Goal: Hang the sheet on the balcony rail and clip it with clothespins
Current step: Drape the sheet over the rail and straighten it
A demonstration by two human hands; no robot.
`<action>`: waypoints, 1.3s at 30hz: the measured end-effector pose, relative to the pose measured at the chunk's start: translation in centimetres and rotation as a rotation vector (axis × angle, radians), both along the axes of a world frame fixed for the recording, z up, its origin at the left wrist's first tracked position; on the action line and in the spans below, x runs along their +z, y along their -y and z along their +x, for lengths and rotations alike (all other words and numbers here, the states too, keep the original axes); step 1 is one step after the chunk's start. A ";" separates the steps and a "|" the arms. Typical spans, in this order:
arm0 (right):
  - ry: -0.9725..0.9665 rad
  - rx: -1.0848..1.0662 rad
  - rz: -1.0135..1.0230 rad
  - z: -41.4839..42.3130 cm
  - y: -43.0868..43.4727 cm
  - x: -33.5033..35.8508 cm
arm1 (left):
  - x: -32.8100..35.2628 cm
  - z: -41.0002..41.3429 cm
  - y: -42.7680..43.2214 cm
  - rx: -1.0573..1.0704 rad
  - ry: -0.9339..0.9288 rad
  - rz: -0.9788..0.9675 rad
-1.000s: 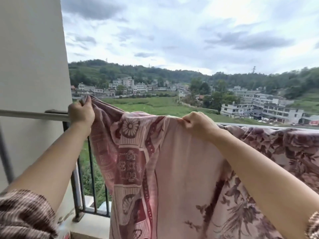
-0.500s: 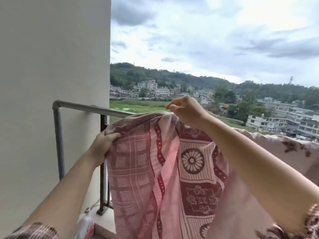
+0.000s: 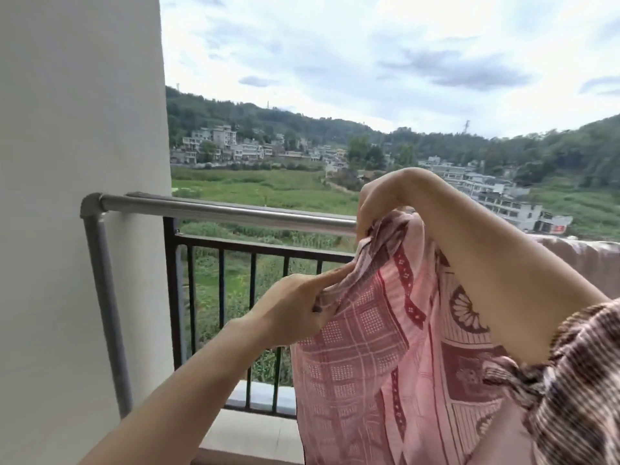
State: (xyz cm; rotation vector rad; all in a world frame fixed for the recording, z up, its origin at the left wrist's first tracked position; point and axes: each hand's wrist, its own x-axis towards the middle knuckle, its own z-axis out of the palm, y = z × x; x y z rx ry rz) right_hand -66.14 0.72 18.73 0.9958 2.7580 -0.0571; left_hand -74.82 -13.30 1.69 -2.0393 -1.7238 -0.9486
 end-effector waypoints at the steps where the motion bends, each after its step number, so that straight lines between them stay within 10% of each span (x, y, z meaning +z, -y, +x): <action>1: -0.002 -0.020 0.030 0.3 0.1 0.1 | -0.1 -0.1 -0.2 0.003 -0.041 0.012; 4: -0.070 -0.074 0.105 0.8 0.1 0.8 | 0.1 -0.7 -0.6 -0.043 -0.024 -0.012; 10: -0.185 -0.134 0.378 1.3 -0.5 2.6 | 2.8 -2.8 0.3 -0.301 0.734 -0.288; 14: -0.509 -0.208 0.114 1.1 -2.3 3.3 | 5.9 -5.9 2.0 -0.080 0.594 -0.601; 21: -1.419 0.032 -0.083 -3.0 -3.1 5.8 | 16.4 -10.2 1.4 -0.126 1.300 0.306; 25: -0.916 0.214 -0.359 -6.4 -2.5 4.5 | 16.0 -13.4 1.3 0.383 1.081 0.559; 29: -0.389 0.224 -0.299 -7.4 -1.7 1.4 | 11.6 -16.4 3.5 0.591 0.949 0.312; 35: -0.319 0.286 -0.273 -6.8 0.2 -0.3 | 8.8 -15.0 6.0 0.818 0.596 0.303; 39: -0.317 0.348 -0.198 -7.0 2.0 -1.6 | 4.3 -13.2 6.3 0.757 0.708 0.535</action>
